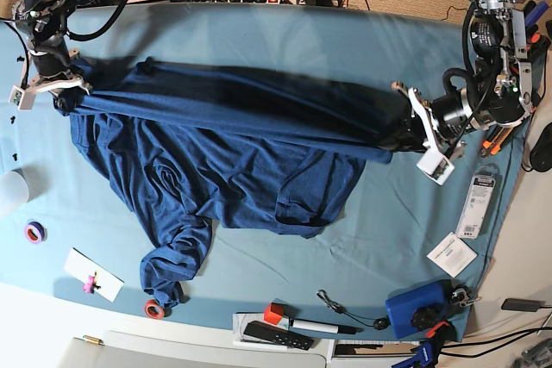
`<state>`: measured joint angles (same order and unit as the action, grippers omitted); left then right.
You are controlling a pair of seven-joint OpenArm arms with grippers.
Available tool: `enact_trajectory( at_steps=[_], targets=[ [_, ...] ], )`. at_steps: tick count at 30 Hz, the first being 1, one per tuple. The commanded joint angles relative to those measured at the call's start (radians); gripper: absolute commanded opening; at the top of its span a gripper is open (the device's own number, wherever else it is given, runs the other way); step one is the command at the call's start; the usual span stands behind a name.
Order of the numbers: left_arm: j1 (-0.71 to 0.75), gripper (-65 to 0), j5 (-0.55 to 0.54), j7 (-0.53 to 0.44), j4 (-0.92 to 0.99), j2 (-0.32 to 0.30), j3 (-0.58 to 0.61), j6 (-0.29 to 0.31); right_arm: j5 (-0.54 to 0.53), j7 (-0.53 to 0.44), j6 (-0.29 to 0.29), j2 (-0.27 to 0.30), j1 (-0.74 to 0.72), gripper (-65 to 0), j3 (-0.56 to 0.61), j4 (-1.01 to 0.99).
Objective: Layout the t-shirt on the table in an organized manner, then fold the t-shirt properly
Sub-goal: 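Hold both corners and pull them apart to tension the folded edge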
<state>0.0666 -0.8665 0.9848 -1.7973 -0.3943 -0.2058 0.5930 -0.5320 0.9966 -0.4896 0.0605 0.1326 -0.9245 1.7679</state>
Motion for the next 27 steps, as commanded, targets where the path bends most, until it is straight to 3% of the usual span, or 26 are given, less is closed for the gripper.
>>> enact_trajectory(
  at_steps=[1, 6, 18, 19, 22, 23, 25, 26, 27],
  targets=[
    [-0.014, -65.0, 0.006, -0.037, -0.01, -0.019, -0.006, -0.013, 0.009, -0.041, 0.014, 0.017, -0.008, -65.0, -0.005, 0.017],
    [-0.014, -65.0, 0.064, -0.035, 0.018, -0.019, -0.006, -0.055, 0.036, -0.054, 0.039, 0.017, -0.008, -65.0, -0.005, 0.017],
    [-0.011, -65.0, 0.036, 0.108, 0.114, -0.019, -0.006, -0.043, 0.081, -0.006, 0.037, 0.017, -0.002, -65.0, -0.005, 0.017],
    [-0.01, -65.0, 0.037, 0.108, 0.114, -0.019, -0.006, -0.043, 0.082, 0.0, 0.037, 0.017, 0.001, -62.9, -0.005, 0.017],
    [-0.004, -65.0, 0.037, 0.111, 0.114, -0.019, -0.006, -0.043, 0.101, -0.012, 0.031, 0.018, 0.021, -39.2, -0.005, 0.017],
    [-0.002, -55.9, 0.037, 0.113, 0.114, -0.019, -0.006, -0.043, 0.104, -0.024, 0.032, 0.018, 0.029, -34.4, -0.005, 0.017],
    [-0.003, -36.1, 0.036, 0.114, 0.114, -0.019, -0.006, -0.043, 0.107, -0.045, 0.034, 0.018, 0.045, -33.3, -0.005, 0.017],
    [-0.003, -30.0, 0.037, 0.106, 0.114, -0.019, -0.006, -0.045, 0.107, -0.054, 0.035, 0.02, 0.051, -33.3, -0.006, 0.017],
    [-0.002, -28.1, 0.037, 0.094, 0.114, -0.019, -0.006, -0.051, 0.107, -0.063, 0.035, 0.023, 0.054, -33.3, -0.006, 0.017]
  ],
)
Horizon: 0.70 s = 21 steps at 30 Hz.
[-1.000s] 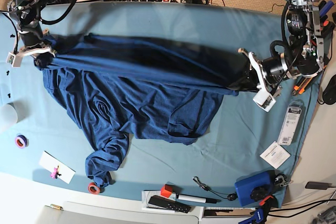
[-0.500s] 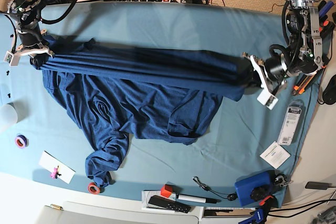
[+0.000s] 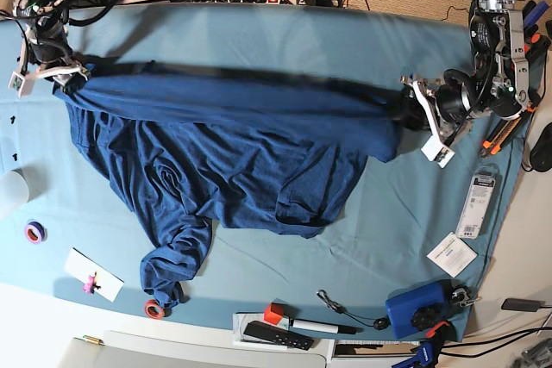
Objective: Layout the t-shirt on the table in an organized manner, then fold the t-shirt properly
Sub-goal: 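Hold both corners and pull them apart to tension the folded edge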
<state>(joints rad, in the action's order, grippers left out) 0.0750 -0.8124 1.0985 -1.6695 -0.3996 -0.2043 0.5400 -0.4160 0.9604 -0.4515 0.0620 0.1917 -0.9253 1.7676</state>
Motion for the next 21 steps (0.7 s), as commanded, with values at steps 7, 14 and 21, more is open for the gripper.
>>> enact_trajectory(
  at_steps=[7, 14, 21],
  targets=[
    [-0.011, -28.1, -0.018, -0.105, -0.014, -0.013, -0.008, -0.046, -0.06, -0.103, 0.056, 0.075, -0.006, -33.3, -0.052, 0.018],
    [-0.011, -28.1, -0.023, -0.104, -0.014, 0.001, -0.008, -0.043, -0.205, -0.043, 0.056, 0.082, -0.006, -33.3, -0.184, 0.017],
    [-0.011, -28.1, -0.029, -0.103, -0.014, 0.037, -0.007, -0.042, -0.29, 0.002, 0.072, 0.068, -0.004, -33.3, -0.221, -0.085]
  ],
)
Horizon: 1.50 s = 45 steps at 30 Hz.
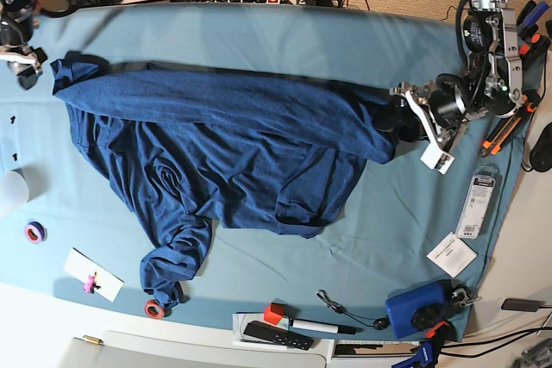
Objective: Layout the t-shirt on the table in an organized manner, then fold the t-shirt properly
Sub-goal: 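Hold both corners and pull them apart to tension the folded edge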
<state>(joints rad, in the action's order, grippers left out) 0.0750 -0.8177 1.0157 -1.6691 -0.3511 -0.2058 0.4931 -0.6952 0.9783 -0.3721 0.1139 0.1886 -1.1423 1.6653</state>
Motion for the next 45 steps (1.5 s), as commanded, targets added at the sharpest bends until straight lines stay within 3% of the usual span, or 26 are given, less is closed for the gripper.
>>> enact_trajectory(
  at_steps=[1, 8, 18, 25, 35, 37, 40, 41, 45],
  targets=[
    [-0.011, -28.1, -0.024, -0.02, -0.014, -0.012, -0.006, 0.005, -0.03, -0.016, -0.008, 0.01, -0.001, -33.3, -0.004, -0.015],
    [-0.011, -28.1, -0.024, -0.018, -0.014, -0.012, -0.006, 0.005, -0.091, -0.03, -0.013, -0.015, -0.003, -33.3, -0.004, -0.17],
    [-0.011, -28.1, -0.024, -0.018, -0.014, -0.012, -0.006, 0.005, -0.109, -0.026, -0.04, -0.02, -0.064, -33.3, -0.001, -0.171],
    [-0.011, -28.1, -0.024, -0.018, -0.014, -0.012, -0.006, 0.005, -0.109, -0.032, -0.066, -0.02, -0.081, -33.3, 0.061, -0.171],
    [-0.011, -28.1, -0.023, -0.011, -0.014, -0.012, -0.006, 0.005, -0.107, -0.044, -0.069, -0.02, -0.095, -33.5, 0.103, -0.171],
    [-0.011, -28.1, -0.02, 0.014, -0.014, -0.012, -0.006, 0.004, -0.092, -0.041, -0.069, -0.02, -0.095, -38.9, 0.103, -0.171],
    [-0.008, -28.0, 0.01, 0.039, -0.014, -0.013, -0.006, -0.027, -0.09, -0.02, -0.069, -0.02, -0.095, -61.1, 0.103, -0.171],
    [-0.007, -27.8, 0.013, 0.039, -0.011, -0.017, -0.006, -0.043, -0.09, -0.016, -0.069, -0.02, -0.095, -65.0, 0.103, -0.171],
    [-0.006, -18.7, 0.014, 0.031, 0.035, -0.023, -0.006, -0.086, -0.09, -0.014, -0.069, -0.02, -0.095, -65.0, 0.103, -0.171]
  ],
)
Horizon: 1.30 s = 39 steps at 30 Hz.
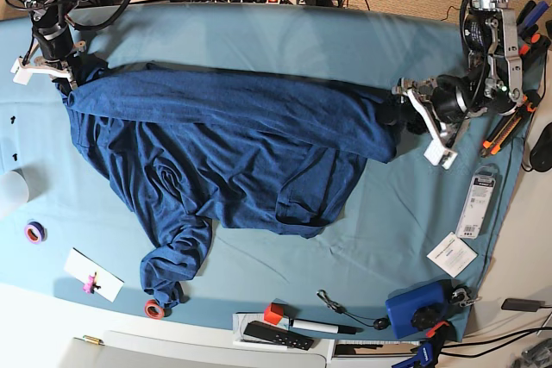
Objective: Layout the t-shirt on the table in an organized manner, then fold the t-shirt properly
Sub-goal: 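Hold both corners and pull them apart to tension the folded edge, then lift both held corners and pull them outward to spread the shirt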
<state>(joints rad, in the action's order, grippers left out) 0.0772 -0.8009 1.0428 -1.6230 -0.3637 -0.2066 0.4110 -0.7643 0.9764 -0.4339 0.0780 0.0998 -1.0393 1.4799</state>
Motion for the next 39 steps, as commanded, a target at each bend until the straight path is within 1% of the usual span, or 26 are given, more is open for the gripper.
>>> enact_trajectory(
  at_steps=[1, 3, 4, 7, 8, 9, 12, 19, 22, 25, 29, 30, 31, 32, 33, 34, 35, 38, 39],
  targets=[
    [-0.008, -18.2, -0.008, 0.005, 0.009, -0.011, -0.005, -0.004, -0.021, -0.01, -0.007, 0.016, -0.006, -65.0, 0.0, 0.014],
    [-0.008, -18.2, -0.046, 0.013, 0.064, -0.01, -0.005, -0.003, -0.021, -0.008, -0.007, 0.016, -0.006, -65.0, 0.0, 0.014],
    [-0.008, -18.2, -0.09, 0.031, 0.096, -0.01, -0.005, 0.008, -0.021, -0.007, -0.007, 0.016, -0.006, -65.0, 0.0, 0.014],
    [-0.008, -18.2, -0.29, 0.114, 0.186, -0.01, -0.005, 0.059, -0.021, -0.008, -0.007, 0.016, -0.006, -65.0, 0.0, 0.014],
    [-0.008, -18.2, -0.336, 0.13, 0.208, -0.008, -0.005, 0.061, -0.021, -0.008, -0.007, 0.016, -0.006, -65.0, 0.0, 0.014],
    [-0.008, -18.2, -0.348, 0.138, 0.223, -0.006, -0.005, 0.061, -0.021, -0.007, -0.007, 0.016, -0.006, -65.0, 0.0, 0.014],
    [-0.008, -18.2, -0.34, 0.139, 0.232, -0.002, -0.005, 0.073, -0.021, -0.007, -0.007, 0.016, -0.006, -65.0, 0.0, 0.014],
    [-0.014, -18.5, -0.293, 0.128, 0.232, 0.0, -0.005, 0.071, -0.021, -0.003, -0.007, 0.016, -0.006, -65.0, 0.0, 0.014],
    [-0.016, -22.3, -0.272, 0.123, 0.232, 0.004, -0.005, 0.057, -0.021, -0.003, -0.007, 0.016, -0.006, -65.0, 0.0, 0.014],
    [-0.023, -26.1, -0.252, 0.117, 0.232, 0.013, -0.005, 0.057, -0.021, -0.002, -0.007, 0.016, -0.006, -65.0, 0.0, 0.014],
    [-0.036, -27.2, -0.23, 0.119, 0.232, 0.024, -0.005, 0.057, -0.021, 0.004, -0.007, 0.016, -0.006, -65.0, 0.0, 0.014],
    [-0.039, -29.8, -0.229, 0.12, 0.232, 0.023, -0.004, 0.057, -0.021, 0.005, -0.008, 0.016, -0.006, -65.0, 0.0, 0.014],
    [-0.039, -34.4, -0.221, 0.121, 0.232, 0.023, -0.004, 0.057, -0.02, 0.009, -0.008, 0.016, -0.005, -65.0, 0.0, 0.014],
    [-0.04, -40.8, -0.216, 0.119, 0.232, 0.023, -0.004, 0.057, -0.02, 0.013, -0.008, 0.016, -0.006, -65.0, 0.0, 0.014],
    [-0.041, -48.8, -0.212, 0.117, 0.232, 0.023, -0.004, 0.057, -0.02, 0.016, -0.012, 0.016, -0.005, -65.0, 0.0, 0.014],
    [-0.042, -57.8, -0.212, 0.116, 0.232, 0.023, -0.004, 0.058, -0.02, 0.019, -0.027, 0.016, -0.006, -65.0, 0.0, 0.014],
    [-0.042, -65.0, -0.212, 0.116, 0.232, 0.023, -0.004, 0.059, -0.02, 0.022, -0.045, 0.016, -0.006, -65.0, 0.0, 0.014],
    [-0.042, -65.0, -0.212, 0.119, 0.232, 0.023, -0.004, 0.105, -0.021, 0.036, -0.072, 0.016, -0.005, -65.0, 0.0, 0.014],
    [-0.042, -65.0, -0.213, 0.124, 0.231, 0.023, -0.004, 0.107, -0.021, 0.043, -0.077, 0.016, -0.005, -65.0, -0.002, 0.014]
  ],
)
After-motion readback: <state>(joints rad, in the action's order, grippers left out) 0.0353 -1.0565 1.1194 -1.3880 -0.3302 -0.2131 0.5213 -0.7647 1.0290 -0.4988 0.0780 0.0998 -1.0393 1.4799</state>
